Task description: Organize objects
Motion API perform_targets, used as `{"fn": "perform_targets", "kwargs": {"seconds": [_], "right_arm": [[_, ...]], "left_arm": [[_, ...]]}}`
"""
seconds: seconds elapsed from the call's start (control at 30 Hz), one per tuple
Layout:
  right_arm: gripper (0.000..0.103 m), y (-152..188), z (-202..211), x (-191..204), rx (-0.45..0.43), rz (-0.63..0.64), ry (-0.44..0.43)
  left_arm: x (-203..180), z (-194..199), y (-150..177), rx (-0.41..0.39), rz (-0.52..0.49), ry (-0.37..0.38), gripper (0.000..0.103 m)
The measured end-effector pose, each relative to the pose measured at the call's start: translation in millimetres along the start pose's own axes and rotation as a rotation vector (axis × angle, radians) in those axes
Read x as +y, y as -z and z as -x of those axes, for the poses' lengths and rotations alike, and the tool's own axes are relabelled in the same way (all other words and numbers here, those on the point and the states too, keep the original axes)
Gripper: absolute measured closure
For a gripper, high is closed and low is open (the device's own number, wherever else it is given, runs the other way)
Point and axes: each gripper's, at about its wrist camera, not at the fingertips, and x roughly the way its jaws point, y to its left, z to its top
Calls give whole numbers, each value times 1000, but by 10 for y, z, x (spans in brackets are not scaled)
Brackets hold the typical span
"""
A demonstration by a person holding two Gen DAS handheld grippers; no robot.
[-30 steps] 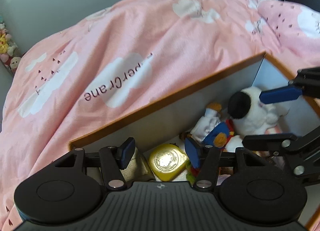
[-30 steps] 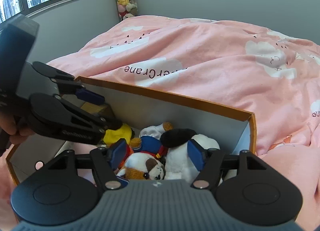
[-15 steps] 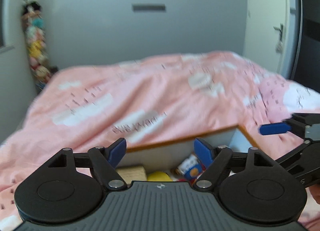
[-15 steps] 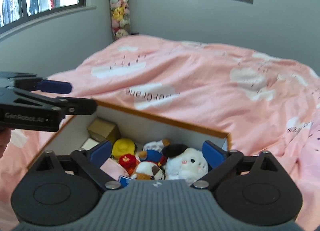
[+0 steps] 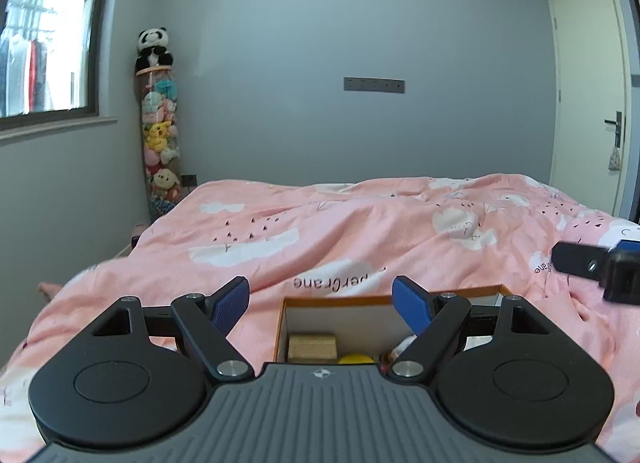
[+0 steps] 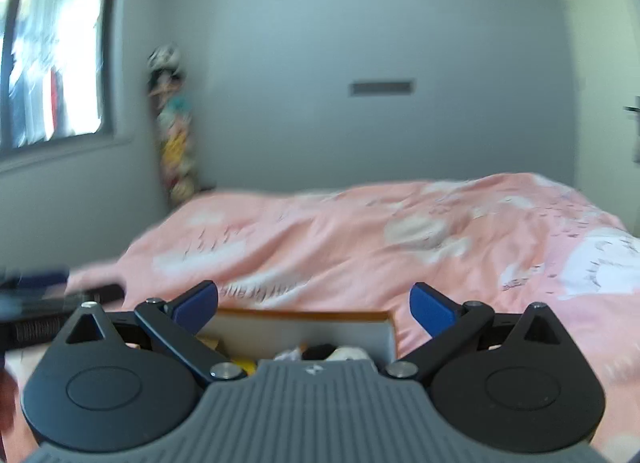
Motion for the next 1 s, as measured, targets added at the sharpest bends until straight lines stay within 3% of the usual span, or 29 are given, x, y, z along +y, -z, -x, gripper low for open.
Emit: {"fn": "perform_targets", "kwargs": {"seconds": [0.27, 0.37, 0.53, 0.73, 1.0], "right_arm": [[1, 122, 162, 123, -4, 84, 52], [1, 238, 94, 102, 76, 81, 86], [1, 422, -3, 33, 237, 33, 43], [1, 548, -121, 9, 313, 12, 67], [1, 645, -265, 63, 370, 10, 34]], "left_arm": [[-12, 145, 211, 31, -19, 9, 8], [-23, 138, 265, 57, -6, 27, 8], [-45, 67, 397, 143, -8, 45, 8], [-73, -4, 516, 237, 2, 69, 8], [-95, -51, 572, 280, -1, 84, 8]]}}
